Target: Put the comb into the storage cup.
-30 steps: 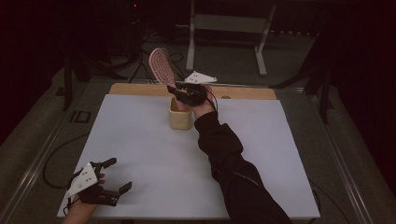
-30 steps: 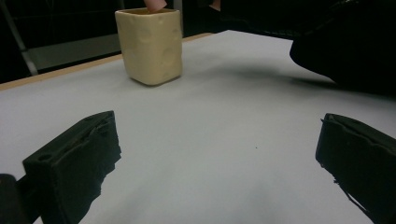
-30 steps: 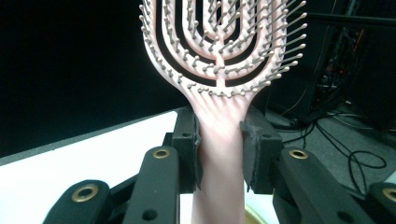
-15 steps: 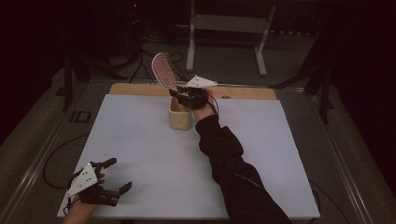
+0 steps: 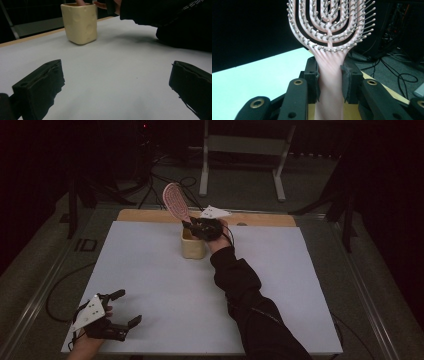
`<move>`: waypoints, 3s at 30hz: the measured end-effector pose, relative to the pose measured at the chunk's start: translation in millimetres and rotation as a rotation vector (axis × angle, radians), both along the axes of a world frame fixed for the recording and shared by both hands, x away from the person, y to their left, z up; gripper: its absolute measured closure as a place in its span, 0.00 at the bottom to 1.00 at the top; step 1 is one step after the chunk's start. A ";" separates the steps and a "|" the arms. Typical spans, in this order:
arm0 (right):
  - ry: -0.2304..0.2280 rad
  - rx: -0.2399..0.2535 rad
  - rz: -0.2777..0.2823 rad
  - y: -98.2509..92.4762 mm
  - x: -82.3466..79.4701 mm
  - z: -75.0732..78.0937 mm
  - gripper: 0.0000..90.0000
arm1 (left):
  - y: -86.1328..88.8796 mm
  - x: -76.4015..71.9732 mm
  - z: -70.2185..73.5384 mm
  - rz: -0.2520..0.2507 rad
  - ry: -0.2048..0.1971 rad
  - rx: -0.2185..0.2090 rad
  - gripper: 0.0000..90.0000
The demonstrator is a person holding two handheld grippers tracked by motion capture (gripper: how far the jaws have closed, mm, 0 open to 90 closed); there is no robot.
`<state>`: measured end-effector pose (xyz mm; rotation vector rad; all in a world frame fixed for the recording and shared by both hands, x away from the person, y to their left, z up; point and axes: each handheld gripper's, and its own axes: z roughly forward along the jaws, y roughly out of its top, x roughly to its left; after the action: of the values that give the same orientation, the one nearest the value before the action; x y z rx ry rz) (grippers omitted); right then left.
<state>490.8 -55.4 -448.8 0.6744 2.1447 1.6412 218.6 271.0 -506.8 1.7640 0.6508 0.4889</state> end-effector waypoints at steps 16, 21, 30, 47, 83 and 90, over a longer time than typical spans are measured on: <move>0.022 -0.026 -0.041 -0.3 -0.3 -3.2 0.30 | 0.2 -0.4 0.1 0.002 -0.001 0.002 0.00; 0.069 0.013 -0.013 -7.0 2.3 -1.3 0.18 | 0.4 -0.1 -0.1 0.005 0.002 0.001 0.00; 0.088 0.003 -0.004 -15.9 0.5 4.3 0.16 | 0.3 0.0 0.7 0.005 -0.004 0.004 0.00; 0.113 -0.063 0.031 -18.2 -7.4 11.1 0.14 | 0.3 0.0 0.5 0.007 -0.003 0.005 0.00; 0.135 -0.104 0.054 -40.5 -27.6 31.2 0.11 | 3.0 -4.5 0.5 0.023 0.001 0.002 0.00; 0.139 -0.108 0.055 -55.2 -35.3 32.6 0.11 | 2.3 -4.8 0.9 0.020 -0.001 0.006 0.00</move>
<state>455.5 -110.6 -416.2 0.7218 2.3504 1.5335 213.8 273.3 -505.9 1.7642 0.6674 0.5058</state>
